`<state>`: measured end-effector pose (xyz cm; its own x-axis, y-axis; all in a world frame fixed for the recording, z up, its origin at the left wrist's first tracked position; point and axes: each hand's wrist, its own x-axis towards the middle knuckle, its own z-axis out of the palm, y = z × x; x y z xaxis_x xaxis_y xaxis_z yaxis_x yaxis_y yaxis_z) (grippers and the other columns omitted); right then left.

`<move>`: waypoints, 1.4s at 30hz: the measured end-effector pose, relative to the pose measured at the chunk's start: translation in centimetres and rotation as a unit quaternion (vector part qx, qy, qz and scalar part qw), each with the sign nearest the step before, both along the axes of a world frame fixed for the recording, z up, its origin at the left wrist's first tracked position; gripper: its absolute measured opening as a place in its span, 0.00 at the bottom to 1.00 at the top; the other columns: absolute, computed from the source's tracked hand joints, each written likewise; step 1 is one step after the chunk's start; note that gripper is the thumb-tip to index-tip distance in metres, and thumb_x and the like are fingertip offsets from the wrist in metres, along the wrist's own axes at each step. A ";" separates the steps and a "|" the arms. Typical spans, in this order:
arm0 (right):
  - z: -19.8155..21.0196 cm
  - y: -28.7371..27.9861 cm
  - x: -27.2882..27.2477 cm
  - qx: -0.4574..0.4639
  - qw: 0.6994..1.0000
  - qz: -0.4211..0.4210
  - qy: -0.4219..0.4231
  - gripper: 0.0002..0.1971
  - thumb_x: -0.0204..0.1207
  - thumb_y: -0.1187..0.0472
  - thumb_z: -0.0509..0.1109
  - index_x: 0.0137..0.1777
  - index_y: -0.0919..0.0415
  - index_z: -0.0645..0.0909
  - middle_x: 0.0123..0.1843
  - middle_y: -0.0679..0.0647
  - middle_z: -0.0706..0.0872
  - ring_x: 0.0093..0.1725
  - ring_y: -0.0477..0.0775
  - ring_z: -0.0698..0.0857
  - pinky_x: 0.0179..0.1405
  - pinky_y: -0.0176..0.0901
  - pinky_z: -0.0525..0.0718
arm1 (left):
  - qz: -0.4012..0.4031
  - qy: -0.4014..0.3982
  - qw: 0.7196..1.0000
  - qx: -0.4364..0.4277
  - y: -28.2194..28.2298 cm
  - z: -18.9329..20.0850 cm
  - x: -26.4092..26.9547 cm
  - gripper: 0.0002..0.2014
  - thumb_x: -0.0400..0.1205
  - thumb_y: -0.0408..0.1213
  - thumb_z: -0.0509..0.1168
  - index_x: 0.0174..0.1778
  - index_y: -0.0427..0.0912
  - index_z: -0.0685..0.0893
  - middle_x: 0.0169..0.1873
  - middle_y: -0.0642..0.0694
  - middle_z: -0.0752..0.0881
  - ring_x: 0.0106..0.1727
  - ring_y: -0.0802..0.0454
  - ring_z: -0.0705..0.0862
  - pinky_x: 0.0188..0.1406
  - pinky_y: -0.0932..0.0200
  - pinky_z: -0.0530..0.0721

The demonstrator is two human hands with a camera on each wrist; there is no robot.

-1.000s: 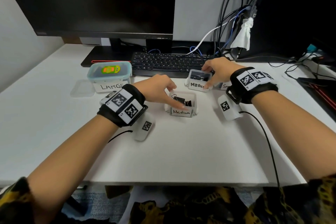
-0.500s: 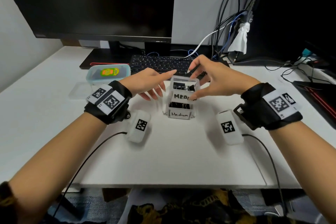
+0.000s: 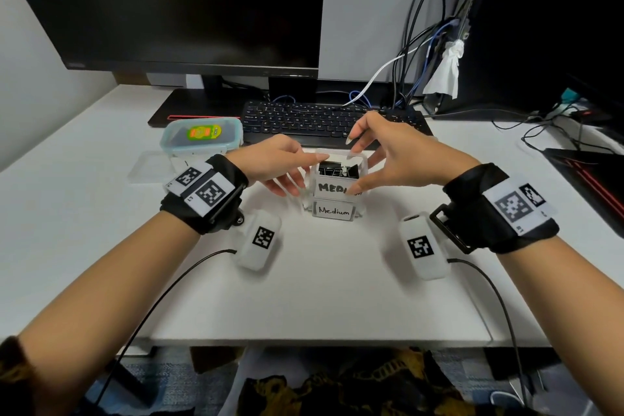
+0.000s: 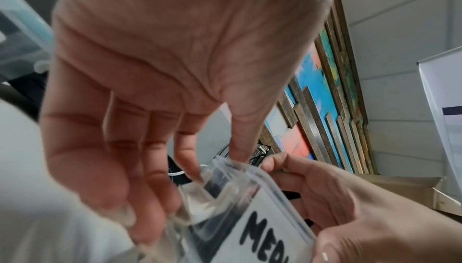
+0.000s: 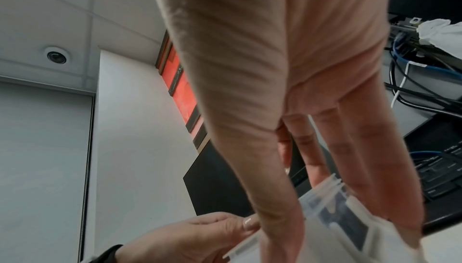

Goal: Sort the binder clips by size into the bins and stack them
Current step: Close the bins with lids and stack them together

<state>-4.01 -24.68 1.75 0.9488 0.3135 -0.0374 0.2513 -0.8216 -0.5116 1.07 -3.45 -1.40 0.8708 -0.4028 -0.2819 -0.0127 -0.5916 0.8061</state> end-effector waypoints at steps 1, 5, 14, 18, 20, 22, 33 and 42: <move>-0.1 -0.1 0.0 0.011 1.000 -0.004 0.001 0.36 0.59 0.49 0.86 0.62 0.50 0.69 0.59 0.46 0.84 0.52 0.49 0.88 0.52 0.44 0.86 | 0.008 0.004 1.000 -0.011 0.0 0.0 0.0 0.21 0.79 0.58 0.66 0.47 0.42 0.77 0.35 0.43 0.87 0.33 0.50 0.88 0.33 0.58 0.86; -0.5 -0.4 -0.1 0.063 0.998 -0.026 0.017 0.37 0.58 0.51 0.87 0.63 0.50 0.70 0.60 0.46 0.84 0.54 0.49 0.87 0.50 0.42 0.87 | 0.019 0.004 1.000 -0.019 0.0 0.1 -0.3 0.22 0.78 0.57 0.68 0.51 0.41 0.75 0.36 0.44 0.85 0.30 0.52 0.86 0.32 0.57 0.86; -2.3 -1.5 0.0 0.154 0.959 -0.137 0.193 0.27 0.72 0.36 0.70 0.53 0.62 0.85 0.42 0.53 0.91 0.43 0.48 0.90 0.43 0.45 0.90 | 0.023 0.028 0.998 -0.050 -0.3 0.1 -0.6 0.26 0.80 0.54 0.67 0.53 0.29 0.82 0.39 0.38 0.83 0.33 0.51 0.83 0.27 0.60 0.87; -3.7 -1.5 0.6 0.224 0.927 -0.155 0.258 0.29 0.74 0.38 0.71 0.59 0.64 0.87 0.39 0.56 0.91 0.37 0.49 0.90 0.40 0.44 0.89 | 0.030 0.034 0.998 -0.041 -0.2 -0.2 -0.1 0.26 0.78 0.56 0.68 0.47 0.31 0.84 0.30 0.43 0.79 0.25 0.55 0.79 0.27 0.59 0.87; -4.1 -1.7 1.0 0.232 0.916 -0.180 0.275 0.32 0.71 0.37 0.73 0.62 0.65 0.84 0.40 0.53 0.91 0.37 0.47 0.89 0.35 0.40 0.86 | 0.033 0.038 0.998 -0.036 -0.2 -0.2 0.0 0.23 0.77 0.56 0.69 0.34 0.37 0.80 0.25 0.46 0.74 0.22 0.56 0.76 0.27 0.59 0.86; -4.3 -1.7 1.3 0.235 0.907 -0.185 0.296 0.31 0.69 0.36 0.74 0.63 0.60 0.83 0.41 0.51 0.88 0.38 0.46 0.86 0.35 0.39 0.81 | 0.036 0.048 0.998 -0.034 -0.2 -0.1 0.0 0.22 0.76 0.57 0.70 0.33 0.38 0.79 0.23 0.47 0.73 0.21 0.57 0.75 0.27 0.60 0.86; -3.3 -1.0 1.7 0.202 0.922 -0.179 0.276 0.23 0.74 0.39 0.72 0.61 0.54 0.84 0.54 0.55 0.85 0.51 0.55 0.87 0.54 0.58 0.89 | 0.003 0.123 0.991 -0.056 -0.2 0.2 0.1 0.24 0.80 0.52 0.68 0.63 0.36 0.85 0.63 0.31 0.84 0.53 0.40 0.85 0.62 0.37 0.84; -2.7 -1.3 0.9 0.271 0.882 -0.191 0.334 0.18 0.75 0.42 0.71 0.55 0.54 0.84 0.44 0.53 0.85 0.42 0.50 0.85 0.29 0.36 0.88 | 0.030 0.152 0.987 -0.036 -0.1 -0.1 0.2 0.32 0.75 0.60 0.68 0.67 0.39 0.81 0.49 0.36 0.84 0.41 0.46 0.84 0.45 0.51 0.85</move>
<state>-3.08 -25.93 -0.90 0.8122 0.1197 -0.5710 -0.4974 -0.3694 -0.7849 1.31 -3.55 -1.54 0.7730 -0.3818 -0.5067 0.2697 -0.5251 0.8072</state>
